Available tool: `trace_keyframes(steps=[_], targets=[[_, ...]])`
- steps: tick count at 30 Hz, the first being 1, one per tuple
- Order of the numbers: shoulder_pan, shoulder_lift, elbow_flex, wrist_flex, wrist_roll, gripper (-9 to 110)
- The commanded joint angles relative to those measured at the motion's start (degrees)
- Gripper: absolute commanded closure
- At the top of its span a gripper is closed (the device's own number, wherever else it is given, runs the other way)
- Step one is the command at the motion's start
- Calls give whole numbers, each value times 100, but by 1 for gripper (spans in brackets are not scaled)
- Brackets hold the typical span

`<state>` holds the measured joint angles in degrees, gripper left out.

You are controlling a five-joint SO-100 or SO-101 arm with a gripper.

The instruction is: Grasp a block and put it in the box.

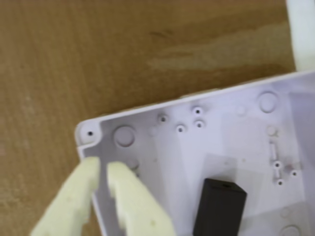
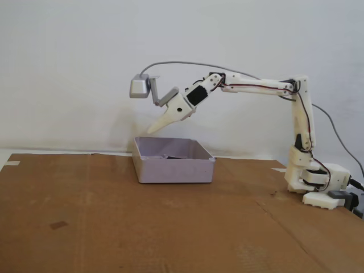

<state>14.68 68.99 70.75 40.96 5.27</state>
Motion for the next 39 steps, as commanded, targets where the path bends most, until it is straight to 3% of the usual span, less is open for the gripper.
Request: trace_keyframes(steps=[1, 21, 39], targets=[[-176, 1081, -756, -211, -62, 101], [-510, 1107, -782, -220, -62, 101], [-615, 2443, 352, -202, 9, 101]])
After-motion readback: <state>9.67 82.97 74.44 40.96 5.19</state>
